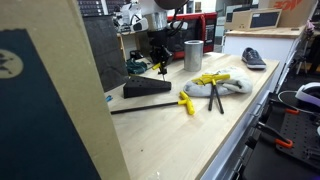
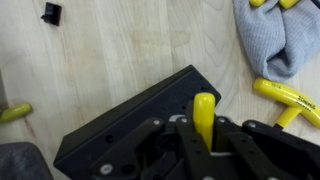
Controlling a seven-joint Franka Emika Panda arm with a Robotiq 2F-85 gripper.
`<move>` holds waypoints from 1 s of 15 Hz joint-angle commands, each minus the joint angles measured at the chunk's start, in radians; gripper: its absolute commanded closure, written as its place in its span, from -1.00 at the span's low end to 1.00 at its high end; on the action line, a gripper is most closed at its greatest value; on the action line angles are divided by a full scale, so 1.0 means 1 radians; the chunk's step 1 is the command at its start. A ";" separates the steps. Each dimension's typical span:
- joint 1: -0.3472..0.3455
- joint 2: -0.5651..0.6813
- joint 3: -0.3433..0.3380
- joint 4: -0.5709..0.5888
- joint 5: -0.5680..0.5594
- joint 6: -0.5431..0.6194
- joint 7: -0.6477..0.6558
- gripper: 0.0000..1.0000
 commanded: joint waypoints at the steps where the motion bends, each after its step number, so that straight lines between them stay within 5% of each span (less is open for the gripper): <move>1: -0.015 0.006 0.014 -0.003 0.010 0.062 -0.115 0.96; 6: -0.007 0.004 0.009 -0.015 0.007 0.107 -0.148 0.96; 15: -0.016 -0.054 -0.013 -0.081 0.148 0.096 0.242 0.96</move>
